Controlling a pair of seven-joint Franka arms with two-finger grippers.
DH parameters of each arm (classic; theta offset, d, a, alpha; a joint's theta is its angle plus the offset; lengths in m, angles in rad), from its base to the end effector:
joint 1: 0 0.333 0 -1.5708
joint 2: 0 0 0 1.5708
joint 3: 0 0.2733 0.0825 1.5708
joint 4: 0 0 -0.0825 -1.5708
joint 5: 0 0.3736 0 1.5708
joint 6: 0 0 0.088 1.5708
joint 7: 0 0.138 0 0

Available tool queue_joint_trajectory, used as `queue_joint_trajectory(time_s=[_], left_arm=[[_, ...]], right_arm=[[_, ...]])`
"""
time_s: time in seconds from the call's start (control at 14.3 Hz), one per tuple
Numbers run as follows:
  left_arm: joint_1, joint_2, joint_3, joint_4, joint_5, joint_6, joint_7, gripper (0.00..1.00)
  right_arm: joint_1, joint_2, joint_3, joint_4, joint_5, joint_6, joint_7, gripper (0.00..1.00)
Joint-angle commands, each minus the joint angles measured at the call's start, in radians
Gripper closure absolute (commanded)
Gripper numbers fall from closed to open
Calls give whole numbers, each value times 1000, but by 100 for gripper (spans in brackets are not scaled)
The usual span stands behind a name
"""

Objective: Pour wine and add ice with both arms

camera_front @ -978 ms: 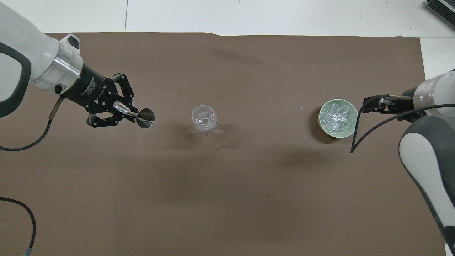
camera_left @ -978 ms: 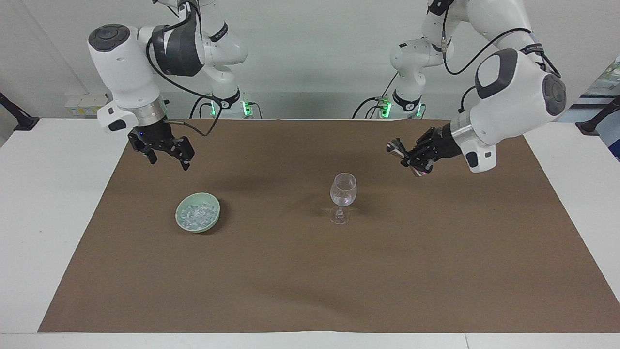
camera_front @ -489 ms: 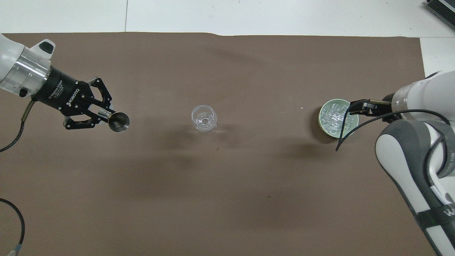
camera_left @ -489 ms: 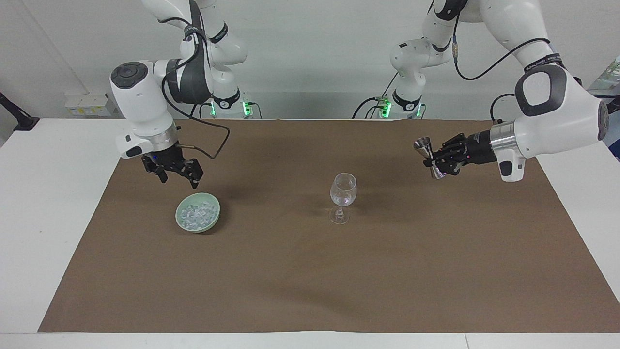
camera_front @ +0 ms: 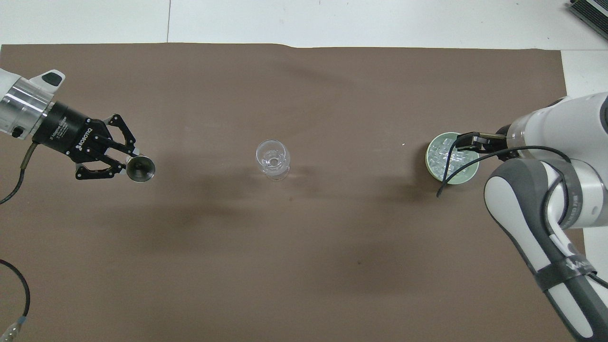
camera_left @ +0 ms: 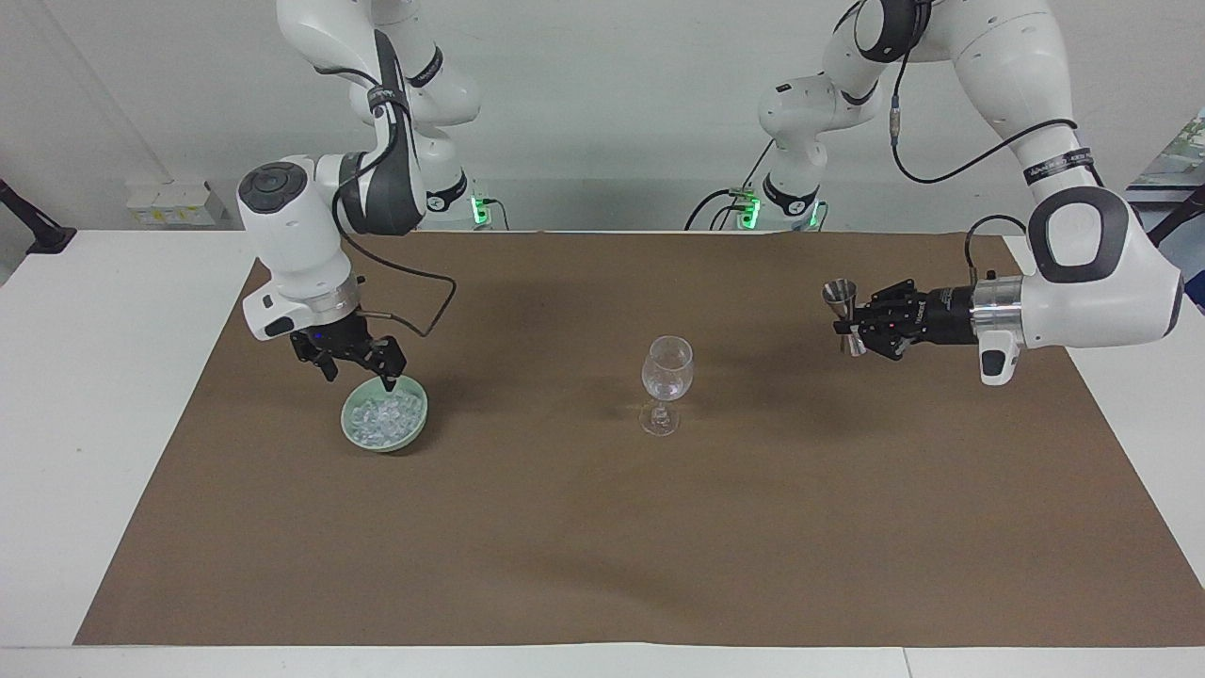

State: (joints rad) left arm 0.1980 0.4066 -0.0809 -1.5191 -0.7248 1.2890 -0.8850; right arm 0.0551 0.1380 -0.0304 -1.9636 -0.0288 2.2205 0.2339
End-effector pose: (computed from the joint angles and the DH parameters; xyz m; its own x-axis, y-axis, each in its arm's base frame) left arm 0.5736 -0.0323 0.3766 0.2908 0.4758 -0.8301 0.8571 -0.5152 0.0049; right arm 0.5869 0.0131 0.3479 0.9742 -0.1899 0.1219 -0.1915 -0.9815 0.0008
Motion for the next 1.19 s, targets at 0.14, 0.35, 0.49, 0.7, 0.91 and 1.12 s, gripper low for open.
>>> queue_joint_trajectory(time_s=[0.14, 0.35, 0.49, 0.7, 0.91, 1.12], left_arm=[[26, 92, 127, -15, -163, -119, 127, 100], [43, 129, 154, -15, -217, -112, 127, 100], [47, 161, 168, -15, -261, -109, 124, 100], [46, 167, 194, -64, -326, -77, 117, 100], [46, 167, 214, -122, -375, -74, 113, 100], [46, 166, 234, -183, -433, -44, 113, 100]], right_arm=[[8, 25, 4, -15, 10, 24, -28, 0], [9, 51, 4, -23, 9, 68, -30, 0], [2, 55, 4, -38, 4, 85, -45, 0], [0, 71, 4, -72, 4, 142, -62, 0], [-3, 86, 4, -78, 4, 143, -64, 6], [-3, 83, 4, -84, 4, 140, -65, 20]])
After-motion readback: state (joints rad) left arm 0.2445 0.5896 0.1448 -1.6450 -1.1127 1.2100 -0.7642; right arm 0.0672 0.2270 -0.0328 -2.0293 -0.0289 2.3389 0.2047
